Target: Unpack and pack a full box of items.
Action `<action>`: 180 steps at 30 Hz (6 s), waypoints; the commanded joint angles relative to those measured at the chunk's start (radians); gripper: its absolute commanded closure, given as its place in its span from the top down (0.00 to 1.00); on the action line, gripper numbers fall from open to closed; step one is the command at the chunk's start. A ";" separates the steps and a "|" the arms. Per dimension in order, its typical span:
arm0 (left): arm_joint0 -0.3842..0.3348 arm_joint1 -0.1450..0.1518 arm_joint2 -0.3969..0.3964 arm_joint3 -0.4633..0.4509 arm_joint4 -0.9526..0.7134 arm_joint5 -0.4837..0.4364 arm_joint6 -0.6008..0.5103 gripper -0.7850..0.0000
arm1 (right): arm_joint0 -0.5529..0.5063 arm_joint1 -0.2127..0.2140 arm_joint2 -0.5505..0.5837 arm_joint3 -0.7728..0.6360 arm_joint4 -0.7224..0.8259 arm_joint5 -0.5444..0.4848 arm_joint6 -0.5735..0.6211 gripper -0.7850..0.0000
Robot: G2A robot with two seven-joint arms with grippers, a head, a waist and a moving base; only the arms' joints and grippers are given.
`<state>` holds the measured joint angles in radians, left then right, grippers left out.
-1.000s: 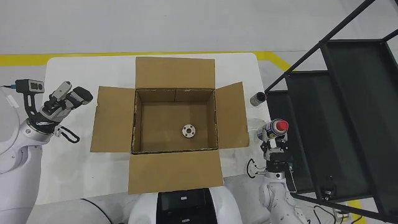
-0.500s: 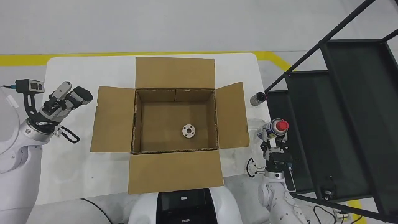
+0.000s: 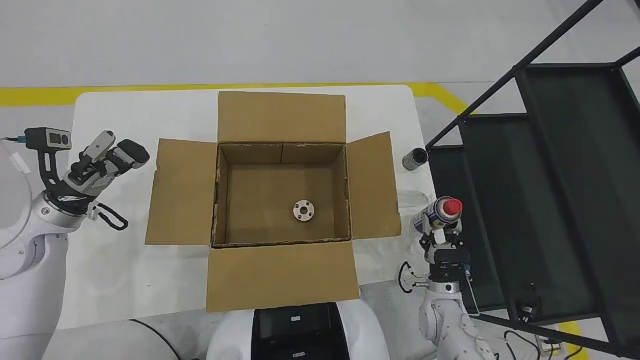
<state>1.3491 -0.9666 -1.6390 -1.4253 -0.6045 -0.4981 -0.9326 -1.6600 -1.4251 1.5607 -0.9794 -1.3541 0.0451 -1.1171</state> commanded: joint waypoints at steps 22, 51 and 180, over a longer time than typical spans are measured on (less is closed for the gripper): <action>0.000 0.000 0.000 0.000 0.000 0.000 0.000 1.00 | 0.151 -0.005 -0.047 0.238 -0.006 -0.027 -0.089 1.00; 0.000 0.000 0.000 0.000 0.000 0.000 0.000 1.00 | -0.233 0.059 0.113 -0.381 -0.052 -0.159 -0.045 1.00; 0.000 0.000 0.000 0.000 0.000 0.000 0.000 1.00 | 0.827 0.137 -0.797 -0.616 0.385 -0.452 2.510 1.00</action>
<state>1.3491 -0.9666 -1.6390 -1.4253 -0.6045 -0.4981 -0.9326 -0.8335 -1.2877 0.7635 -1.5952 -0.9689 -0.4072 1.3933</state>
